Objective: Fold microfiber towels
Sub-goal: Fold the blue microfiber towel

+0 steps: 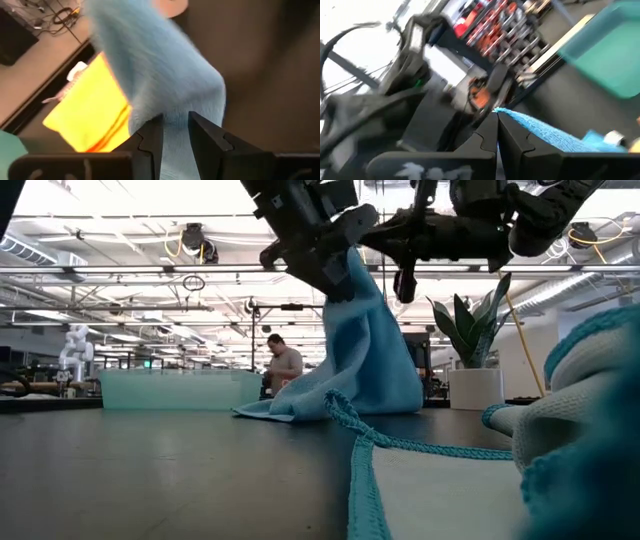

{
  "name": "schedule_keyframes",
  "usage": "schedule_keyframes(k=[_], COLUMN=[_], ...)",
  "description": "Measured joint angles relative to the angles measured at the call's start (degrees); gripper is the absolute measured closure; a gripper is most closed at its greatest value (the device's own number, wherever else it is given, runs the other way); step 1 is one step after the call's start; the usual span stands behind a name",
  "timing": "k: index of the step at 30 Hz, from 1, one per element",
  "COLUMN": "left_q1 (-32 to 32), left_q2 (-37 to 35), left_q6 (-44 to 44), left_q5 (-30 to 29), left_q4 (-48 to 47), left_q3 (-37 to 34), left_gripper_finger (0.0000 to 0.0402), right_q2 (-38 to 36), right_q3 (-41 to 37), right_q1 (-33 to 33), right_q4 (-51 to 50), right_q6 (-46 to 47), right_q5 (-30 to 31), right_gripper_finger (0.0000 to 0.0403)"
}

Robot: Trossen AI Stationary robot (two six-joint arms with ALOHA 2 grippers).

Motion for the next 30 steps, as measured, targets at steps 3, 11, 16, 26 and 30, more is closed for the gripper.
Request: schedule_keyframes(k=[3, 11, 16, 26, 30], left_q1=[0.4, -1.5, -1.7, 1.4, 2.5], left_q2=[-1.2, -9.7, -14.6, -13.0, -12.1], left_q6=[-0.5, -1.1, 0.1, -1.3, -0.8], left_q5=[-0.1, -3.9, -5.6, 7.8, 13.3], left_q4=[0.1, -6.1, -7.1, -3.8, -0.7], left_q3=[0.0, 0.0, 0.0, 0.0, 0.0], left_gripper_finger=[0.0309, 0.0309, 0.0309, 0.0309, 0.0309], right_q2=[0.0, 0.0, 0.0, 0.0, 0.0], right_q3=[0.0, 0.0, 0.0, 0.0, 0.0], right_q1=[1.6, 2.2, 2.2, 2.2, 2.2], right_q4=[-0.1, -2.8, -3.0, -0.9, -1.6], right_q6=[0.4, 1.0, 1.0, 0.9, 0.9], right_q5=[-1.7, -7.2, -7.0, -4.0, -4.0], right_gripper_finger=[0.0403, 0.0403, 0.0403, 0.0403, 0.0403])
